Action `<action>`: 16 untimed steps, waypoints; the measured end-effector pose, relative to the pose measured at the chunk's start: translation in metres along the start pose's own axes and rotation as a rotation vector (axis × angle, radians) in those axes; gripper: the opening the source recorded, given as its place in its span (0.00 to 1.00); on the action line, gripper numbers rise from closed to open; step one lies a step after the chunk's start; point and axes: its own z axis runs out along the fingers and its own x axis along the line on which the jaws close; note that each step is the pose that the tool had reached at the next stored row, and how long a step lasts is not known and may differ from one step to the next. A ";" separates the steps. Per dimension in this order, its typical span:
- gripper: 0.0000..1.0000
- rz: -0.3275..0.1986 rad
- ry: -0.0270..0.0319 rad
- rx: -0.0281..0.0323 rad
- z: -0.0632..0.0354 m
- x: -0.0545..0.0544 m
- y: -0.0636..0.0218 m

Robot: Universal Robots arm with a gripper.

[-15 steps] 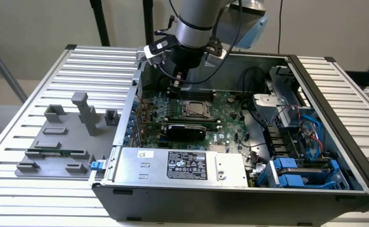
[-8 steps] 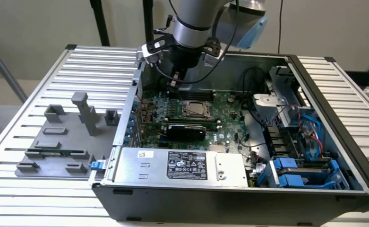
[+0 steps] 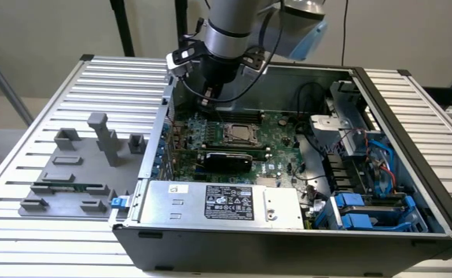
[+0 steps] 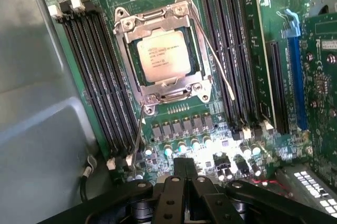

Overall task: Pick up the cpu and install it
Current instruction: 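Install the first cpu locking lever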

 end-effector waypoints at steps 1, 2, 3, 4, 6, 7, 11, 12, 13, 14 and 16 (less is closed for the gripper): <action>0.11 0.001 0.0106 0.0027 0.0002 0.000 -0.0009; 0.11 0.002 0.0232 0.0064 0.0004 -0.001 -0.0017; 0.11 0.004 0.0378 0.0106 0.0004 -0.001 -0.0023; 0.11 0.006 0.0542 0.0151 0.0006 -0.001 -0.0029; 0.11 0.012 0.0839 0.0229 0.0009 -0.001 -0.0033; 0.11 0.017 0.0972 0.0261 0.0011 -0.001 -0.0034; 0.11 0.053 0.1411 0.0342 0.0024 -0.001 -0.0031; 0.11 0.063 0.1503 0.0353 0.0028 -0.001 -0.0031; 0.11 0.075 0.1581 0.0359 0.0030 -0.001 -0.0030; 0.11 0.087 0.1633 0.0353 0.0031 -0.001 -0.0030; 0.11 0.111 0.1696 0.0335 0.0030 -0.001 -0.0030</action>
